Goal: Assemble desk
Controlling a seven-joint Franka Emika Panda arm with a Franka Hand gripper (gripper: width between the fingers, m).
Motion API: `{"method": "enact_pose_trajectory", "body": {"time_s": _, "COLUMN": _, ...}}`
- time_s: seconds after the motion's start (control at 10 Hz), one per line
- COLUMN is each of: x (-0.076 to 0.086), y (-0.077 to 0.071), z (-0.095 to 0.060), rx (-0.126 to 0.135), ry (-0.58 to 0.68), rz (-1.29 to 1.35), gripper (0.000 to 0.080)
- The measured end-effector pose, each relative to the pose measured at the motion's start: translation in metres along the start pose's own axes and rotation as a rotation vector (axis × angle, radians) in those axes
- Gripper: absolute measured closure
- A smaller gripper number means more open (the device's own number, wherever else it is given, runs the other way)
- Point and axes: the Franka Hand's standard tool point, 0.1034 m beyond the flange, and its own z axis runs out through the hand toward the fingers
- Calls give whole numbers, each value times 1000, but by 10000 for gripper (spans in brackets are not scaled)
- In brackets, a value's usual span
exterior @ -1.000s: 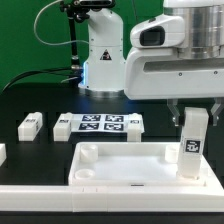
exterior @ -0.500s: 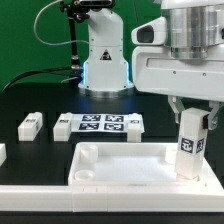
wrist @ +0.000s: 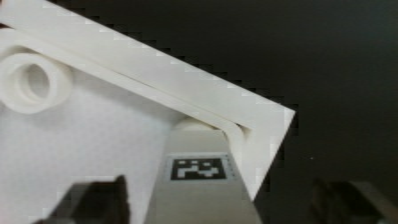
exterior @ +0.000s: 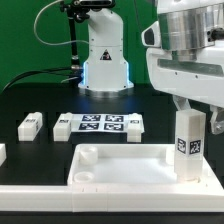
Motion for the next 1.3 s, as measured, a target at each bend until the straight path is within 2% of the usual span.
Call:
{"method": "enact_pose_trajectory", "body": {"time_s": 0.1, "x": 0, "y": 0, "z": 0, "rx": 0, "ry": 0, "rz": -53, "gripper": 179}}
{"method": "enact_pose_trajectory", "body": {"time_s": 0.2, "x": 4, "y": 0, "z": 1, "rx": 19, "ry": 18, "rz": -198, "gripper": 159}}
{"method": "enact_pose_trajectory", "body": {"time_s": 0.4, "x": 4, "y": -1, "z": -1, "rx": 18, "ry": 21, "rz": -422, "gripper": 151}}
{"method": "enact_pose_trajectory", "body": {"time_s": 0.5, "x": 9, "y": 0, "z": -3, "rx": 23, "ry": 27, "rz": -553, "gripper": 151}}
{"method": "enact_pose_trajectory", "body": {"time_s": 0.6, "x": 15, "y": 3, "z": -5, "rx": 24, "ry": 32, "rz": -636, "gripper": 150}}
{"method": "enact_pose_trajectory", "body": {"time_s": 0.8, "x": 14, "y": 3, "z": -4, "rx": 21, "ry": 32, "rz": -750, "gripper": 150}}
{"method": "enact_pose_trajectory", "body": {"time_s": 1.0, "x": 16, "y": 5, "z": -5, "rx": -6, "ry": 24, "rz": -1010, "gripper": 150}}
{"method": "enact_pose_trajectory", "body": {"time_s": 1.2, "x": 9, "y": 4, "z": -1, "rx": -19, "ry": 30, "rz": -1251, "gripper": 150}}
{"method": "enact_pose_trajectory", "body": {"time_s": 1.3, "x": 8, "y": 3, "z": 0, "rx": -19, "ry": 34, "rz": -1291, "gripper": 150}}
